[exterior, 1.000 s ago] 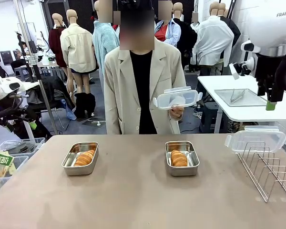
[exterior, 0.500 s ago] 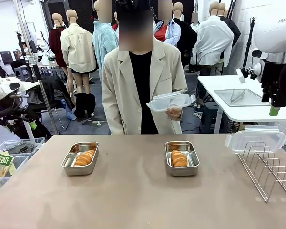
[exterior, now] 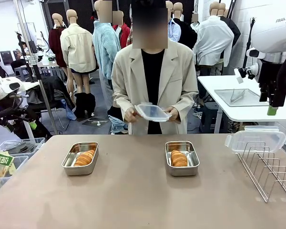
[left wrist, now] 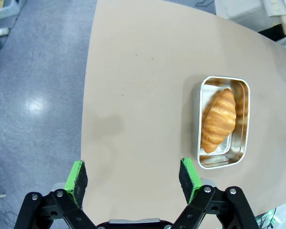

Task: Place the bread in airtight containers.
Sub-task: Pick up one Airtight Container lid and hand it to the human.

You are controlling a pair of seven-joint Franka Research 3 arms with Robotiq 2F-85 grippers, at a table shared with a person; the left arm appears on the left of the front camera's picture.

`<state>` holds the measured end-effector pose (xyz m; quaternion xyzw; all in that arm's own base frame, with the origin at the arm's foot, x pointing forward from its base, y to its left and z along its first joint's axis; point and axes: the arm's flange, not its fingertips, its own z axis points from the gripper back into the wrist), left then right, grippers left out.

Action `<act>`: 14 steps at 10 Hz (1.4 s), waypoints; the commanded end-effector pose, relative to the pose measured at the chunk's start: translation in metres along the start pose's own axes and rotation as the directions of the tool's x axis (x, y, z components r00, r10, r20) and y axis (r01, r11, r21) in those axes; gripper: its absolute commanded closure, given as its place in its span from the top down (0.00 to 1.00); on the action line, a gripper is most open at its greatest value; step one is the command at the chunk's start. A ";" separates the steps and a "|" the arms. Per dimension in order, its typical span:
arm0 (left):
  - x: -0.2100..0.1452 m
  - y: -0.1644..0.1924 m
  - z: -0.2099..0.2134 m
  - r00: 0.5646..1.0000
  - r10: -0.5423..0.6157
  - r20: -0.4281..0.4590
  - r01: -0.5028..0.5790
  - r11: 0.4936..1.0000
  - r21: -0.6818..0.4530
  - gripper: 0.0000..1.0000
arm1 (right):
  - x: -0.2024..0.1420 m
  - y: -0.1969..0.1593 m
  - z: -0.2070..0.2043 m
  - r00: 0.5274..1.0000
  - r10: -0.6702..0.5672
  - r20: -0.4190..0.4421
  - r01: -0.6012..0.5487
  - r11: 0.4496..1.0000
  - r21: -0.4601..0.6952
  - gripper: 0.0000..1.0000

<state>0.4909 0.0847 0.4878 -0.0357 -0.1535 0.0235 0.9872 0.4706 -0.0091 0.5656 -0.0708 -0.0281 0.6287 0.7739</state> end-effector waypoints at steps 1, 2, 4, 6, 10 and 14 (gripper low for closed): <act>-0.001 0.001 0.001 1.000 0.003 0.008 -0.003 1.000 0.011 1.00 | -0.002 0.001 0.001 1.000 0.006 -0.005 -0.006 1.000 0.003 1.00; -0.001 0.001 0.001 1.000 0.003 0.008 -0.003 1.000 0.011 1.00 | -0.002 0.001 0.001 1.000 0.006 -0.005 -0.006 1.000 0.003 1.00; -0.001 0.001 0.001 1.000 0.003 0.008 -0.003 1.000 0.011 1.00 | -0.002 0.001 0.001 1.000 0.006 -0.005 -0.006 1.000 0.003 1.00; -0.001 0.001 0.001 1.000 0.003 0.008 -0.003 1.000 0.011 1.00 | -0.002 0.001 0.001 1.000 0.006 -0.005 -0.006 1.000 0.003 1.00; -0.001 0.001 0.001 1.000 0.003 0.008 -0.003 1.000 0.011 1.00 | -0.002 0.001 0.001 1.000 0.006 -0.005 -0.006 1.000 0.003 1.00; -0.001 0.001 0.001 1.000 0.003 0.008 -0.003 1.000 0.011 1.00 | -0.002 0.001 0.001 1.000 0.006 -0.005 -0.006 1.000 0.003 1.00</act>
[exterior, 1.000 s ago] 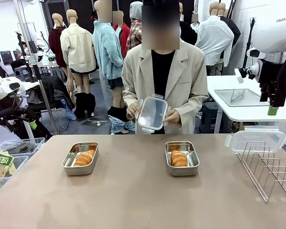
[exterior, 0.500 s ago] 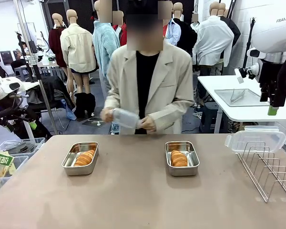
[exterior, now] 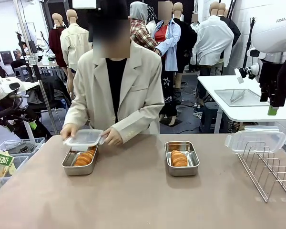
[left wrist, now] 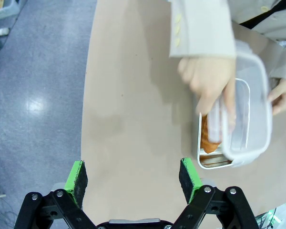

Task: Place the bread in airtight containers.
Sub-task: Pick up one Airtight Container lid and hand it to the human.

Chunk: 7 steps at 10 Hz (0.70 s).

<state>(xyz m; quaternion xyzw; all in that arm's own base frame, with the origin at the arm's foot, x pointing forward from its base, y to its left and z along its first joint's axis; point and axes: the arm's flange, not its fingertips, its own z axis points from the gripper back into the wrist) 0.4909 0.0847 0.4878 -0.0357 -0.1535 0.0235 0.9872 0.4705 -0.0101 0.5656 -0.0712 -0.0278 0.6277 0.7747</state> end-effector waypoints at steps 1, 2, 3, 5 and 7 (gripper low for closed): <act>-0.001 0.001 0.001 1.000 0.003 0.008 -0.003 1.000 0.011 1.00 | -0.001 0.001 0.001 1.000 0.009 -0.003 -0.009 1.000 0.003 1.00; -0.001 0.001 0.001 1.000 0.003 0.008 -0.003 1.000 0.011 1.00 | -0.001 0.001 0.001 1.000 0.009 -0.003 -0.009 1.000 0.003 1.00; -0.001 0.001 0.001 1.000 0.003 0.008 -0.003 1.000 0.011 1.00 | -0.001 0.001 0.001 1.000 0.009 -0.003 -0.009 1.000 0.003 1.00; -0.001 0.001 0.001 1.000 0.003 0.008 -0.003 1.000 0.011 1.00 | -0.001 0.001 0.001 1.000 0.009 -0.003 -0.009 1.000 0.003 1.00; -0.001 0.001 0.001 1.000 0.003 0.008 -0.003 1.000 0.011 1.00 | -0.001 0.001 0.001 1.000 0.009 -0.003 -0.009 1.000 0.003 1.00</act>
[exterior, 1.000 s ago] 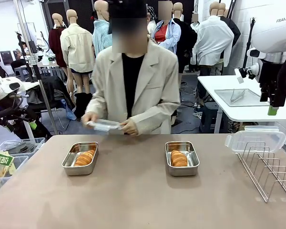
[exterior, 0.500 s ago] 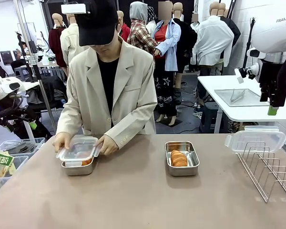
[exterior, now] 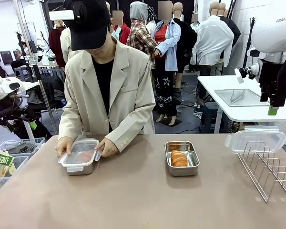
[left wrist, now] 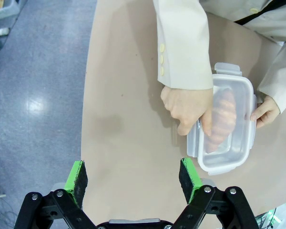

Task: Place the bread in airtight containers.
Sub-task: Pick up one Airtight Container lid and hand it to the human.

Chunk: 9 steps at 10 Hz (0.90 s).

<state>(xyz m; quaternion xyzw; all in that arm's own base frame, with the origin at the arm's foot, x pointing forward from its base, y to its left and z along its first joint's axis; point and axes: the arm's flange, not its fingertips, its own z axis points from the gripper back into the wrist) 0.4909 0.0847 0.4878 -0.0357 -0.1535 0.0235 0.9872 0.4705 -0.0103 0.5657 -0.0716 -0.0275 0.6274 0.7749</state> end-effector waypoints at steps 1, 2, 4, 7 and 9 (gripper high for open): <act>-0.001 0.001 0.001 1.000 0.003 0.008 -0.003 1.000 0.011 1.00 | -0.001 0.001 0.001 1.000 0.009 -0.003 -0.009 1.000 0.003 1.00; -0.001 0.001 0.001 1.000 0.003 0.008 -0.003 1.000 0.011 1.00 | -0.001 0.001 0.001 1.000 0.009 -0.003 -0.009 1.000 0.003 1.00; -0.001 0.001 0.001 1.000 0.003 0.008 -0.003 1.000 0.011 1.00 | -0.001 0.001 0.001 1.000 0.009 -0.003 -0.009 1.000 0.003 1.00; -0.001 0.001 0.001 1.000 0.003 0.008 -0.003 1.000 0.011 1.00 | -0.001 0.001 0.001 1.000 0.009 -0.003 -0.009 1.000 0.003 1.00; -0.001 0.001 0.001 1.000 0.003 0.008 -0.003 1.000 0.011 1.00 | -0.001 0.001 0.001 1.000 0.009 -0.003 -0.009 1.000 0.003 1.00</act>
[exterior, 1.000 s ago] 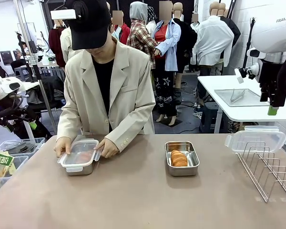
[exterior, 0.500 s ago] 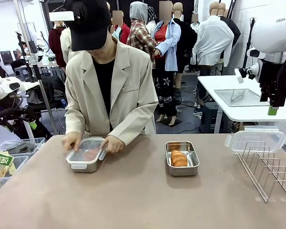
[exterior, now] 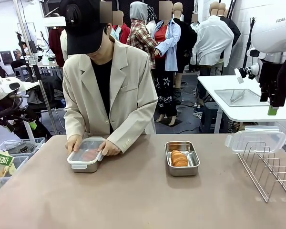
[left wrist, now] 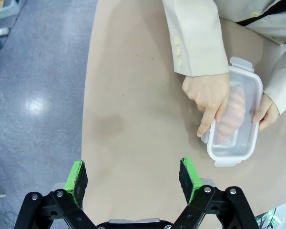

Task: Place the bread in airtight containers.
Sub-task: Pick up one Airtight Container lid and hand it to the human.

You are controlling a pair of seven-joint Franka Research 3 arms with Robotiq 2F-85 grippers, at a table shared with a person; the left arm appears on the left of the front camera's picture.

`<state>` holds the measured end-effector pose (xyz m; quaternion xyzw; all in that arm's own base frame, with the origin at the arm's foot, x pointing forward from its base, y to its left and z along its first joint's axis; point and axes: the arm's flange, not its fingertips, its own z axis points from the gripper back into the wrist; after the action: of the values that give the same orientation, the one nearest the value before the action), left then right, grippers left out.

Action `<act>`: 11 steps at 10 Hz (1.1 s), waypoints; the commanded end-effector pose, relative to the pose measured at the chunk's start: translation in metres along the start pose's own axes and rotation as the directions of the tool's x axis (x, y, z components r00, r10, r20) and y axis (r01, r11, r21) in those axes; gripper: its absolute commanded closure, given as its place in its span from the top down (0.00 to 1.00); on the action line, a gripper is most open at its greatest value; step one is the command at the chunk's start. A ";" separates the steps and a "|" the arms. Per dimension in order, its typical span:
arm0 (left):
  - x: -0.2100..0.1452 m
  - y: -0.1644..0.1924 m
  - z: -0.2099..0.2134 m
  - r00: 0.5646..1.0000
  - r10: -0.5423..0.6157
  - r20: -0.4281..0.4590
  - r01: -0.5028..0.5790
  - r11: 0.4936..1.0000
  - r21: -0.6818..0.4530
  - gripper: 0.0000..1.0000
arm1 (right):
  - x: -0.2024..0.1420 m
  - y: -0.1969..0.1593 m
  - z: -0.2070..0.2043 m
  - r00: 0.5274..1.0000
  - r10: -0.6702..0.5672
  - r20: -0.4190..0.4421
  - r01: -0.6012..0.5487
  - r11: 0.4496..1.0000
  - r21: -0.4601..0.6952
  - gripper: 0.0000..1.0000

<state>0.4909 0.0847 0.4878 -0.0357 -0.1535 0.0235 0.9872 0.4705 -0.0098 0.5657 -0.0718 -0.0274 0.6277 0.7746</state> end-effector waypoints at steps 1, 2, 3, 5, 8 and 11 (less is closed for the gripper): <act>-0.001 0.001 0.001 1.000 0.003 0.008 -0.003 1.000 0.011 1.00 | -0.001 0.001 0.001 1.000 0.009 -0.002 -0.009 1.000 0.004 1.00; -0.001 0.001 0.001 1.000 0.003 0.008 -0.003 1.000 0.011 1.00 | -0.001 0.001 0.001 1.000 0.009 -0.002 -0.009 1.000 0.004 1.00; -0.001 0.001 0.001 1.000 0.003 0.008 -0.003 1.000 0.011 1.00 | -0.001 0.001 0.001 1.000 0.009 -0.002 -0.009 1.000 0.004 1.00; -0.001 0.001 0.001 1.000 0.003 0.008 -0.003 1.000 0.011 1.00 | -0.001 0.001 0.001 1.000 0.009 -0.002 -0.009 1.000 0.004 1.00; -0.001 0.001 0.001 1.000 0.003 0.008 -0.003 1.000 0.011 1.00 | -0.001 0.001 0.001 1.000 0.009 -0.002 -0.009 1.000 0.004 1.00; -0.001 0.001 0.001 1.000 0.003 0.008 -0.003 1.000 0.011 1.00 | -0.001 0.001 0.001 1.000 0.009 -0.002 -0.009 1.000 0.004 1.00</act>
<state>0.4909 0.0847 0.4878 -0.0357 -0.1535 0.0235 0.9872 0.4705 -0.0098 0.5657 -0.0718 -0.0274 0.6277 0.7746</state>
